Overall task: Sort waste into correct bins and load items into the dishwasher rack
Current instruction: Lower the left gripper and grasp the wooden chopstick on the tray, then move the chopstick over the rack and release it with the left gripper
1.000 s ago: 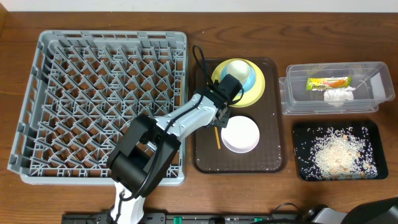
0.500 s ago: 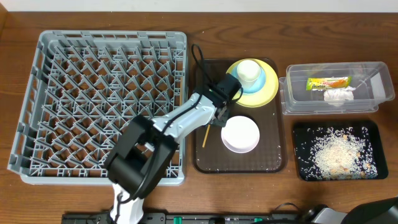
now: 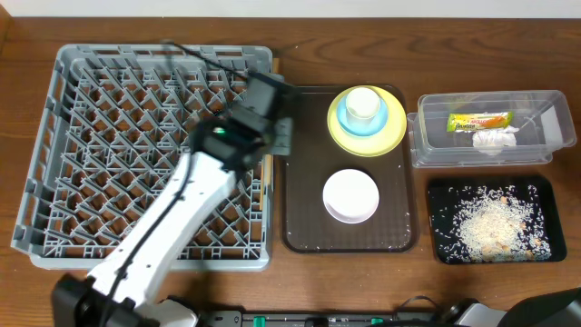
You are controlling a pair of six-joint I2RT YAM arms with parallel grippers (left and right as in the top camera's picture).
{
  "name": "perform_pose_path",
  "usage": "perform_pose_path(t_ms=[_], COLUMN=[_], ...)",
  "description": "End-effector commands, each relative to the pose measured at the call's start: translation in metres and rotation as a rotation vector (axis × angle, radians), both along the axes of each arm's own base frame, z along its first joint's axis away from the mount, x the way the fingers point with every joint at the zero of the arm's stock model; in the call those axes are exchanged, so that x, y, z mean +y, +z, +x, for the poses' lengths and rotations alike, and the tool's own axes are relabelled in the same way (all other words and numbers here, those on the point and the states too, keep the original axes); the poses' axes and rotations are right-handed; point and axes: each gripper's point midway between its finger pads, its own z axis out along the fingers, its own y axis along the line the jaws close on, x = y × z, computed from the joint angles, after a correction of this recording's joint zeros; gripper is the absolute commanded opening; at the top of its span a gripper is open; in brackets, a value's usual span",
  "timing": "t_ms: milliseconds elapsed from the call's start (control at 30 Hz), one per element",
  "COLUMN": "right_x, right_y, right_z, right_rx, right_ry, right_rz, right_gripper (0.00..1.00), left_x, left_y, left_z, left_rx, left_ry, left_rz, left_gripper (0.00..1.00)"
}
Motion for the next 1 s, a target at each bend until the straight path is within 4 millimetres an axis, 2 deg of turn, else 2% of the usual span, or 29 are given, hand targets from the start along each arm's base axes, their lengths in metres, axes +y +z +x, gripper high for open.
perform_pose_path(t_ms=[0, 100, 233, 400, 433, 500, 567, 800, 967], right_x=[-0.002, -0.002, -0.002, -0.002, -0.002, -0.002, -0.002, -0.002, -0.002], right_y=[0.002, 0.002, 0.002, 0.002, 0.002, 0.002, 0.002, 0.002, 0.002], right_z=[-0.003, -0.003, -0.003, -0.003, -0.003, -0.003, -0.003, -0.003, -0.003], right_rx=[-0.007, -0.007, -0.008, -0.008, -0.007, -0.007, -0.008, -0.008, -0.008], right_ry=[-0.029, -0.029, -0.028, -0.028, -0.029, -0.029, -0.028, -0.028, -0.028], right_rz=[-0.008, -0.008, -0.008, -0.008, -0.008, -0.008, -0.008, -0.008, -0.008], right_gripper=[0.99, 0.99, 0.99, 0.99, 0.99, 0.99, 0.99, 0.99, 0.99], left_x=[0.025, 0.033, 0.031, 0.033, 0.033, 0.033, 0.033, 0.025, -0.02], left_y=[-0.006, -0.023, -0.048, -0.069, -0.071, -0.075, -0.075, -0.056, -0.045], left_z=[0.002, -0.003, -0.007, -0.011, -0.012, -0.012, -0.011, -0.011, -0.033], left_rx=[0.034, 0.098, 0.165, 0.219, 0.226, 0.236, 0.235, 0.196, 0.282], left_ry=[0.07, 0.085, 0.076, 0.074, 0.074, 0.074, 0.074, 0.056, -0.078], left_rz=[0.03, 0.054, 0.078, 0.105, 0.108, 0.113, 0.113, 0.057, -0.178], left_gripper=[0.06, 0.06, 0.06, 0.08, 0.14, 0.49, 0.55, 0.54, 0.49])
